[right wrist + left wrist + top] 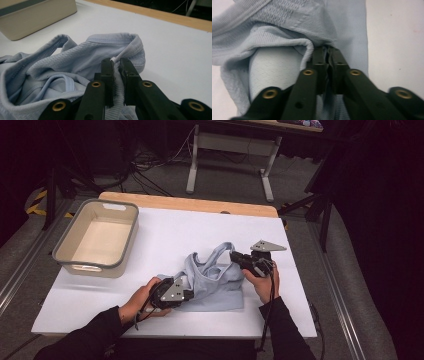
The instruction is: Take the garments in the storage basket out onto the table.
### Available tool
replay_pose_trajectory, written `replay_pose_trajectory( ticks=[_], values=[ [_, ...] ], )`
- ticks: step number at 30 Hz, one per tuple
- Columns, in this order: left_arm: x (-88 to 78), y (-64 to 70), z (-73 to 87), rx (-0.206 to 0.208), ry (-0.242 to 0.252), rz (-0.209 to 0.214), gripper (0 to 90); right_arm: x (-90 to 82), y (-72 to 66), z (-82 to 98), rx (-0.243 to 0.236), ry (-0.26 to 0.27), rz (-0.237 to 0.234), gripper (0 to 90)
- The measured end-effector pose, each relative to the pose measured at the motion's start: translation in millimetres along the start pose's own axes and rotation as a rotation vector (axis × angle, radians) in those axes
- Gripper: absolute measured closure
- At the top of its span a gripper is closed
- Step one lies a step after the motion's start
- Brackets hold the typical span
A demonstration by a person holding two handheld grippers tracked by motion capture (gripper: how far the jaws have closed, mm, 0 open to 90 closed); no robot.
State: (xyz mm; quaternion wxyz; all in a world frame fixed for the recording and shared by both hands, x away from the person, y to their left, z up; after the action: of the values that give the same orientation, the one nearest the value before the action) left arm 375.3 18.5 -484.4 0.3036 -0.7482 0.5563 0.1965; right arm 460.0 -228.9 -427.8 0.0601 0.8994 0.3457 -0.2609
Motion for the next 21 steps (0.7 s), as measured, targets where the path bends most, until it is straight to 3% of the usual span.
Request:
replay_pose_trajectory(
  ticks=[3, 6, 8, 11, 16, 21],
  values=[
    [-13.6, -4.2, -6.5, -0.03, 0.065, 0.011, 74.6, -5.9, -2.3, -2.6, -0.022, 0.031, 0.018, 82.6],
    [-29.4, -11.7, -11.8, -0.069, 0.114, -0.009, 66.5, -10.5, -6.0, -5.4, -0.048, 0.052, 0.03, 82.8],
    [-39.8, -17.4, -13.5, -0.113, 0.161, -0.005, 62.7, -14.1, -9.2, -7.3, -0.065, 0.068, 0.029, 83.0],
    [-51.8, -26.1, -11.5, -0.153, 0.19, -0.015, 56.1, -17.7, -13.6, -9.8, -0.095, 0.084, 0.035, 83.1],
    [-52.3, -45.9, -7.4, -0.244, 0.216, -0.023, 48.7, -19.7, -19.9, -12.8, -0.134, 0.096, 0.048, 83.1],
    [-48.0, -71.4, -3.0, -0.363, 0.236, -0.033, 37.5, -21.0, -24.0, -14.2, -0.152, 0.103, 0.053, 83.1]
  ],
)
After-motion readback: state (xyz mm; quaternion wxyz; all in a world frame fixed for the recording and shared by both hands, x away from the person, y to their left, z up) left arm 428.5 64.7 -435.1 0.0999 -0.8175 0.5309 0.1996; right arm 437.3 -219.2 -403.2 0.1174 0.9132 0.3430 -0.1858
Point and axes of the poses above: each handheld gripper's, and its own axes: x roughly forward along the jaws, z roughly out of its underside, y roughly to its right, the point moved 5 cm from there along x, roughly forward along the jaws, and after that the axes turned 1 degree about -y, right-handed, at the moved point
